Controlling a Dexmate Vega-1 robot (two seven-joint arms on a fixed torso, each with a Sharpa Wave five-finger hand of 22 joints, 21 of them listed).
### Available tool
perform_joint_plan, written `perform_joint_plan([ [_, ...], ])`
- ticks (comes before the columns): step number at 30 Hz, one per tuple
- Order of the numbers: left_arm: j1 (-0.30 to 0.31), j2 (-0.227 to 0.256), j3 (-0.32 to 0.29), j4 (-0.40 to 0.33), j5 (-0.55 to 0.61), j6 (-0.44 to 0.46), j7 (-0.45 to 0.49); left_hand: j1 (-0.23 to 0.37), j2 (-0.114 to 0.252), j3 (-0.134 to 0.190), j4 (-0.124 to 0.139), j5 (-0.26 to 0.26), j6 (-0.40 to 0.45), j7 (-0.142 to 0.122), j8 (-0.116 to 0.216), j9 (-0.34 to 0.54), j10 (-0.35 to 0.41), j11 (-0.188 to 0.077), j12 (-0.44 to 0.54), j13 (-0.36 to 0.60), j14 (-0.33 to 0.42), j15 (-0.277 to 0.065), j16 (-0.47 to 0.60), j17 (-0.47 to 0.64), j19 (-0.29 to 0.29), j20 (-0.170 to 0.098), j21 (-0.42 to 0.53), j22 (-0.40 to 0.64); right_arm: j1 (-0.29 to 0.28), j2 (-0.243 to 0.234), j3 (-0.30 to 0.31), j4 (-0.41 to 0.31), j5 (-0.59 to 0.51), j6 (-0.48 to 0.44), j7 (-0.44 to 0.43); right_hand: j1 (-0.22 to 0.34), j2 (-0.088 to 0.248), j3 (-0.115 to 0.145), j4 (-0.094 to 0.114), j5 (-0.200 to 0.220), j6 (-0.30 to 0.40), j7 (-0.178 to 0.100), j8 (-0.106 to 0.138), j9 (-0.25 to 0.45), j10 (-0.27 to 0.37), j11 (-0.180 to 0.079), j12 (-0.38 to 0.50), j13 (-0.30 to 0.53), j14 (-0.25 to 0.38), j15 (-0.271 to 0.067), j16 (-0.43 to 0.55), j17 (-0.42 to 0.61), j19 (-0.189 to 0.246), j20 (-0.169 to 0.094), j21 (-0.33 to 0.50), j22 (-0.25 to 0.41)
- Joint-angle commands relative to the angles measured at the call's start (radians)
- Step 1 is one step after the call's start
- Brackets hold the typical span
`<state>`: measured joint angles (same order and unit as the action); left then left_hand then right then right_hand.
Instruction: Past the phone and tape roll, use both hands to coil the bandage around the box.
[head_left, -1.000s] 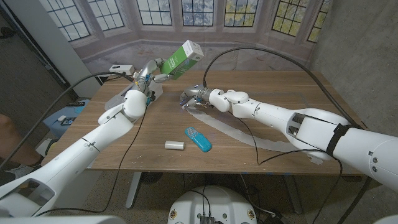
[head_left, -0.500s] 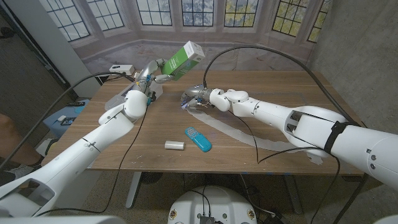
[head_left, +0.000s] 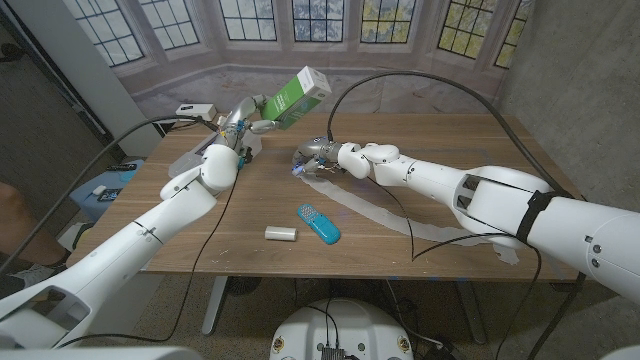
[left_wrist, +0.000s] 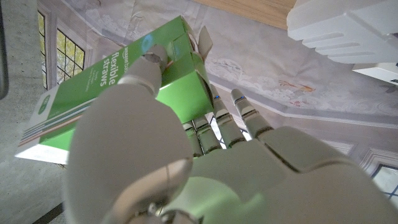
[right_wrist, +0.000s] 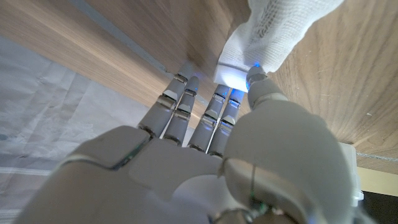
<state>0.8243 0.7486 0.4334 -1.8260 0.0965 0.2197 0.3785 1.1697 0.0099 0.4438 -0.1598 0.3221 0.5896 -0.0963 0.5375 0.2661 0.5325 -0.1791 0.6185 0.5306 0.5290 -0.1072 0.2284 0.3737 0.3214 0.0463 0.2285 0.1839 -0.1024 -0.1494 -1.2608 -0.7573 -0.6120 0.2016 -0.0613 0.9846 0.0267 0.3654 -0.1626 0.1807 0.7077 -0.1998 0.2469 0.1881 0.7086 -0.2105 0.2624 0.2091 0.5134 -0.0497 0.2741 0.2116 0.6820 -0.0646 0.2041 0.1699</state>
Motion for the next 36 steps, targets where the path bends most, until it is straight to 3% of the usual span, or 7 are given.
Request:
perform_joint_plan([
  [1,-0.002,-0.002,0.003,0.008,-0.001,-0.002,-0.001,-0.008,0.031,0.002,0.004,0.005,0.041,0.025,0.167,0.001,0.029,-0.016,0.004,0.142,0.004,-0.001,-0.003,0.002,-0.002,0.001,-0.006,0.005,0.004,0.010,-0.014,0.027,0.009,0.006,-0.012,0.012,-0.001,-0.004,0.000,-0.002,0.018,0.000,0.000,0.005,0.017,-0.002,-0.001,0.002,0.015,-0.157,0.006,0.003,0.008,-0.033,0.006,0.005],
  [14,-0.002,-0.002,0.006,0.008,-0.001,-0.004,-0.003,-0.007,0.033,0.000,0.004,0.007,0.038,0.026,0.171,-0.001,0.029,-0.016,0.003,0.145,0.006,-0.002,-0.003,0.005,-0.003,0.001,-0.006,0.005,-0.010,-0.005,-0.015,-0.007,0.003,-0.009,-0.037,0.020,0.000,0.003,-0.001,0.001,0.070,0.005,0.014,0.007,0.062,-0.001,0.014,0.009,0.051,-0.166,0.004,-0.002,0.016,-0.040,0.006,0.005],
  [36,0.000,-0.002,0.015,-0.009,0.008,-0.002,-0.010,-0.010,0.034,-0.001,0.004,0.011,0.038,0.025,0.182,-0.001,0.028,-0.018,0.000,0.151,0.004,0.000,-0.008,0.005,-0.005,0.001,-0.006,0.005,-0.076,-0.081,0.027,-0.163,-0.021,-0.085,-0.074,0.046,0.005,-0.001,-0.003,0.002,0.155,0.006,0.033,0.011,0.156,0.002,0.061,0.034,0.136,-0.176,0.022,0.009,0.045,-0.063,0.011,0.005],
])
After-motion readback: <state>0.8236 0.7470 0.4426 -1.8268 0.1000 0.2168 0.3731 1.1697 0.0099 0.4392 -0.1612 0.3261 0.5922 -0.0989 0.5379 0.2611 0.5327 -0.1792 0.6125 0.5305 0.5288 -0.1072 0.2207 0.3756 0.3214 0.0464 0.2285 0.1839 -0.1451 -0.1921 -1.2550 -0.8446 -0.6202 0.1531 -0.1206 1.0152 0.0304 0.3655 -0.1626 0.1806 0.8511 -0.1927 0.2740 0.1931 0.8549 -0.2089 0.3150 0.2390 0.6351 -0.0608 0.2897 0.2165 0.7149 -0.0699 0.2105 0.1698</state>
